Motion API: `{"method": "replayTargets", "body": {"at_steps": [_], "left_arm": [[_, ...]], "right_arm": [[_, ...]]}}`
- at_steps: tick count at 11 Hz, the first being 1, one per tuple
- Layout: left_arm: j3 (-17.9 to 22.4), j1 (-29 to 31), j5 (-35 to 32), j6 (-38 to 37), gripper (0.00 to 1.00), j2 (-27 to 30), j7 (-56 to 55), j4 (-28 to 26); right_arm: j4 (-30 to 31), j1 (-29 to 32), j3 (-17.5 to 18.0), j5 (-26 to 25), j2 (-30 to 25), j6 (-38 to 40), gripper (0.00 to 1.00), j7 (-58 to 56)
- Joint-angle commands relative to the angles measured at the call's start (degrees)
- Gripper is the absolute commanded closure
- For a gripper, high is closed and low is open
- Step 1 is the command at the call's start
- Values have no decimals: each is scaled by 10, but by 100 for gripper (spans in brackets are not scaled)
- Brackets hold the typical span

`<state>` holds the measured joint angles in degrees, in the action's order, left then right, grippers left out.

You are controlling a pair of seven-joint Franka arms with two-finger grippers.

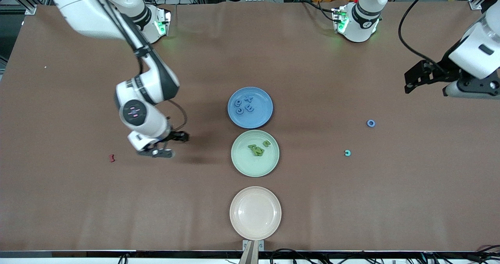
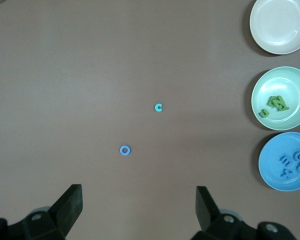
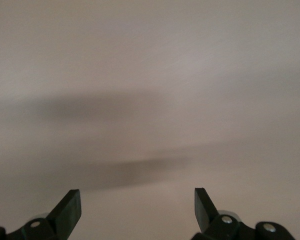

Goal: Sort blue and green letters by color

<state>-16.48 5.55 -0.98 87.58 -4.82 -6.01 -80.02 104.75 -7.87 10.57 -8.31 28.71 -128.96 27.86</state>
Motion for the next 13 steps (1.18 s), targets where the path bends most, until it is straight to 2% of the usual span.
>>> {"method": "replayTargets", "body": {"at_steps": [1, 2, 4, 7, 10, 11, 13], "left_arm": [[65, -8, 55, -7, 0, 42, 37, -43], [80, -18, 55, -7, 0, 58, 41, -56], [81, -17, 55, -6, 0, 82, 41, -83], [82, -19, 52, 2, 0, 111, 40, -117], [92, -51, 33, 6, 0, 108, 31, -113], [92, -62, 18, 7, 0, 107, 30, -110], [96, -67, 7, 6, 0, 104, 35, -102]], "right_arm": [[7, 99, -7, -29, -36, 9, 0, -88], [7, 127, -7, -30, -46, 9, 0, -117], [9, 171, -19, -30, -81, 10, 0, -169], [8, 185, -37, -29, -157, 18, 0, -188], [-21, 182, -38, -18, -227, 144, 0, -191], [-55, 173, -38, -18, -234, 217, 0, -191], [-166, 126, -58, -18, -229, 378, 0, -187]]}}
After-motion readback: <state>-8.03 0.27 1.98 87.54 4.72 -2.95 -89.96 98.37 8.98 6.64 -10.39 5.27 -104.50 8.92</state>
